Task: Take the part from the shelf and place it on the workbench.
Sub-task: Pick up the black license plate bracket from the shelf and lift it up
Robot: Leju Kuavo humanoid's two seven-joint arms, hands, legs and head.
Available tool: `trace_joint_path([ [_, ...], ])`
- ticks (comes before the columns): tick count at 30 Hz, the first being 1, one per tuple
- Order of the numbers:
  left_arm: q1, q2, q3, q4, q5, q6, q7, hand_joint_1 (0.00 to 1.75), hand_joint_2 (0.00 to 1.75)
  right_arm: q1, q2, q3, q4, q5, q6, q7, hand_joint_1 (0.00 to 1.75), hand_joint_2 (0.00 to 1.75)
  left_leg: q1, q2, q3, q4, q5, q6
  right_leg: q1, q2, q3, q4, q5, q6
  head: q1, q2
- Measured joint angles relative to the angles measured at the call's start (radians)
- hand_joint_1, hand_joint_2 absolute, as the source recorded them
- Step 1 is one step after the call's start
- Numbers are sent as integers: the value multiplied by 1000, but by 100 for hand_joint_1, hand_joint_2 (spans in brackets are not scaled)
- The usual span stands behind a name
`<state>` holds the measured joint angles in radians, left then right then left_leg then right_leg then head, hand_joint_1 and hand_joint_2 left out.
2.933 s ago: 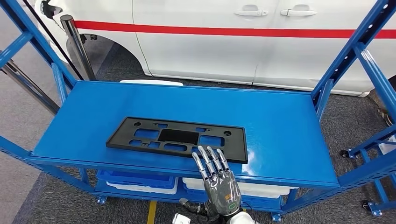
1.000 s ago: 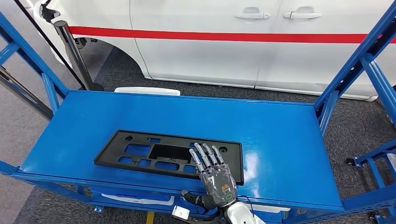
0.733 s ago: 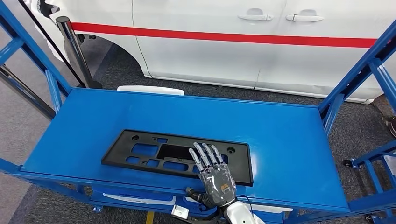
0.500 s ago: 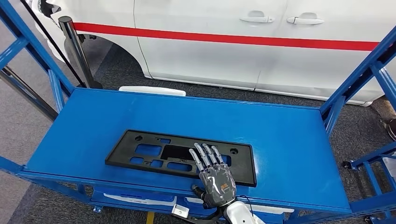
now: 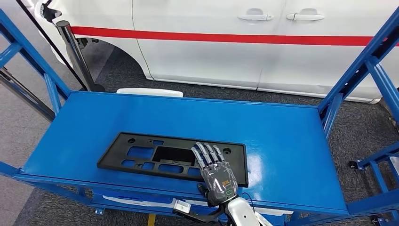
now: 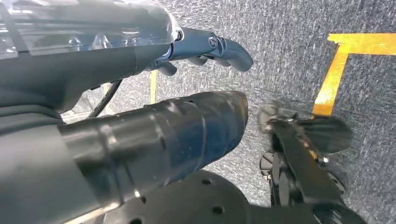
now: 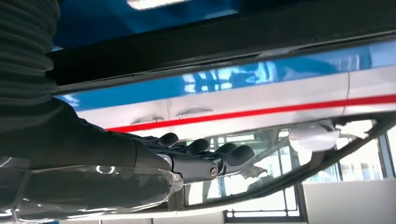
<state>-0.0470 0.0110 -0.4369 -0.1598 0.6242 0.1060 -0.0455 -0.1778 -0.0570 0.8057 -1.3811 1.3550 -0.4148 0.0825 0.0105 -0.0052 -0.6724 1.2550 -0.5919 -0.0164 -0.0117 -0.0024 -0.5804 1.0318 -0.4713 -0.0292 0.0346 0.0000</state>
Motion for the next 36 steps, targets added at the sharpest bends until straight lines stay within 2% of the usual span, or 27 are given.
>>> trace_joint_path([
  [1,1,0,0,0,2,0,0,0,0,-3,0,0,2,-5,9,2,0,175,1,0,-16,35,-6,-3,0,0,0,0,0,0,0,0],
  [2,2,0,0,0,3,0,-1,0,0,-7,0,0,4,-10,18,4,0,175,3,0,-16,35,6,-4,0,1,1,0,0,0,0,0],
  [3,3,0,0,0,5,0,-1,0,0,-11,-1,0,5,-14,26,5,0,175,4,0,3,-5,36,-4,0,2,3,0,-1,0,0,0],
  [4,3,1,-1,0,7,0,-1,0,0,-16,-1,0,6,-18,34,5,0,175,5,1,37,-75,74,-2,-1,3,4,0,-1,1,0,0],
  [6,2,2,-1,0,9,0,-2,0,0,-26,-1,0,7,-26,49,7,0,175,1,1,96,-199,118,5,2,4,5,1,-2,9,0,0],
  [7,1,2,-2,0,10,-1,-2,0,0,-30,-1,0,8,-30,55,8,0,175,-1,0,109,-230,124,10,3,4,5,1,-2,14,0,0],
  [10,1,1,-5,0,11,-1,-4,0,0,-36,-1,0,9,-33,61,10,0,175,-4,0,112,-244,128,28,1,4,4,-2,0,32,0,0],
  [11,1,1,-6,0,11,-2,-5,0,0,-37,-2,0,10,-33,62,11,2,175,-2,0,114,-250,132,35,1,4,0,8,-9,37,1,0],
  [13,1,0,-8,0,11,-2,-5,0,0,-40,-2,0,12,-35,68,14,5,175,1,3,116,-259,139,49,0,4,-34,85,-58,43,1,0],
  [15,1,0,-10,0,12,-2,-6,0,0,-41,-5,0,15,-39,76,17,7,175,-1,4,114,-260,140,54,0,4,-95,216,-120,44,2,0],
  [16,2,1,-10,0,12,-2,-7,0,0,-42,-6,0,17,-42,78,17,25,175,-2,4,113,-259,140,54,-1,4,-117,263,-133,45,2,0],
  [17,2,1,-10,0,13,-2,-7,0,0,-42,-7,0,18,-44,80,18,66,175,-3,4,114,-258,139,54,-1,3,-123,274,-125,45,1,0],
  [18,2,1,-11,0,13,-2,-7,0,0,-43,-8,0,18,-45,82,18,107,175,-3,3,115,-257,138,54,-1,3,-109,244,-99,43,2,0],
  [19,2,1,-11,0,13,-2,-7,0,0,-44,-8,0,19,-45,83,18,149,175,-3,2,116,-255,137,52,-1,3,-79,182,-62,41,2,0],
  [20,2,0,-12,0,13,-2,-7,0,0,-45,-8,0,20,-45,85,18,173,175,-4,1,116,-251,134,50,0,3,-44,111,-33,37,2,0],
  [21,2,0,-12,0,13,-2,-7,0,0,-46,-8,0,20,-45,86,18,174,175,-6,0,114,-246,131,46,1,3,-17,52,-12,34,1,0],
  [22,1,0,-12,0,13,-3,-7,0,0,-48,-8,0,21,-45,87,18,175,175,-7,-1,112,-242,129,41,3,4,-2,18,-4,31,1,0],
  [25,2,0,-13,0,14,-3,-9,0,0,-50,-9,0,22,-45,89,18,175,175,-7,-1,108,-240,126,25,5,6,1,0,-1,20,1,0],
  [27,2,-1,-13,0,15,-4,-12,0,0,-53,-10,1,23,-45,90,18,175,175,-4,-1,97,-211,102,14,1,4,4,-6,3,9,0,0],
  [28,2,-1,-13,0,16,-4,-14,0,0,-54,-10,1,23,-45,90,18,175,175,-3,0,77,-166,74,9,-1,2,5,-9,5,5,0,0],
  [30,2,-2,-13,0,19,-5,-19,0,0,-56,-10,2,25,-45,92,18,175,175,0,0,18,-34,10,1,-1,0,3,-9,6,2,0,0],
  [31,2,-2,-13,0,21,-5,-23,0,0,-57,-10,3,27,-45,92,18,175,175,1,0,-8,20,-7,-1,0,0,3,-9,6,2,0,0],
  [32,3,-2,-13,0,22,-6,-26,0,0,-58,-10,5,28,-45,94,18,175,175,1,0,-19,43,-5,-2,0,0,4,-8,6,2,0,0],
  [33,4,-2,-13,0,23,-7,-29,0,44,-60,-10,6,30,-45,95,18,175,175,1,0,-11,24,17,-2,0,1,5,-8,5,2,0,0],
  [35,4,-1,-13,0,24,-7,-33,0,131,-62,-10,7,31,-46,97,18,175,175,2,1,50,-106,90,2,-1,3,10,-8,3,5,0,0],
  [36,3,-1,-13,0,24,-7,-37,0,175,-64,-10,7,31,-46,99,19,175,175,1,1,81,-173,114,5,1,4,10,-7,2,9,0,0],
])
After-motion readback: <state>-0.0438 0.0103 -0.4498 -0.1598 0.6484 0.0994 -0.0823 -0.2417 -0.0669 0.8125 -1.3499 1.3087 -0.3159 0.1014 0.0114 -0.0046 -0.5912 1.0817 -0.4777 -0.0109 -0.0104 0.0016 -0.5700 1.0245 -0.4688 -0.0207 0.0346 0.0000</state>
